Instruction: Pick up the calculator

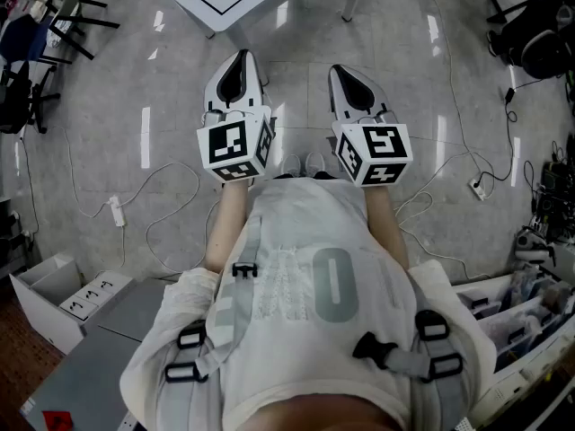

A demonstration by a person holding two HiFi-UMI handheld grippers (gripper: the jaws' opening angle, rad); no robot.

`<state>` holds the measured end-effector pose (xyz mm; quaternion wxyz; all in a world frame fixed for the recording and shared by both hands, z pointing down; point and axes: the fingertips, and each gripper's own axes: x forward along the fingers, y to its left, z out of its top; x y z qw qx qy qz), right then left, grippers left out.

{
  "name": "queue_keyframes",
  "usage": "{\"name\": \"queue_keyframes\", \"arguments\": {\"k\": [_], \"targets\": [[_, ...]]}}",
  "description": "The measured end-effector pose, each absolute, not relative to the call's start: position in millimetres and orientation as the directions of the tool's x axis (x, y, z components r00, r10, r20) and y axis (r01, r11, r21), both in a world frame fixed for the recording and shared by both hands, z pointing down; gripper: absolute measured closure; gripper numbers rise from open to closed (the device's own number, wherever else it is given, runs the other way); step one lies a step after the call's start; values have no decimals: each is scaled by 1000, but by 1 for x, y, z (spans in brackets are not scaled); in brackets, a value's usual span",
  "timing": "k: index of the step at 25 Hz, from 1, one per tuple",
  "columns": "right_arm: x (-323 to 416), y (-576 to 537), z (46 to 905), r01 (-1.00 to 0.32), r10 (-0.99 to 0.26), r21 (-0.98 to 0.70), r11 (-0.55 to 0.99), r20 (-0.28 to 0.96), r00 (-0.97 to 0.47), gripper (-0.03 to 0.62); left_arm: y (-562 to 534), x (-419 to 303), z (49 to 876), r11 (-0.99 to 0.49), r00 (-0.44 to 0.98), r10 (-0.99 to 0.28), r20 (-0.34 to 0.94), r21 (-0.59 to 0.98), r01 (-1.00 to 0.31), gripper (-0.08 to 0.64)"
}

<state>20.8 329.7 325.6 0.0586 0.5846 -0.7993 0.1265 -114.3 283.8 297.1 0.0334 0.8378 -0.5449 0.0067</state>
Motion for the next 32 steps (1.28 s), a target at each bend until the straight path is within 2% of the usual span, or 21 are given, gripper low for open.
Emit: {"name": "queue_keyframes", "arguments": {"k": [18,32], "targets": [[14,324,323,-951,-930,-171,257,223,-291,584,279,-128,303,-424,426,-903,52,53,-904,540],[-10,324,351,-967,-931,-158,201,277,-239,584,265,-171,326,-423,432,-899,72,113,-899,540]]}}
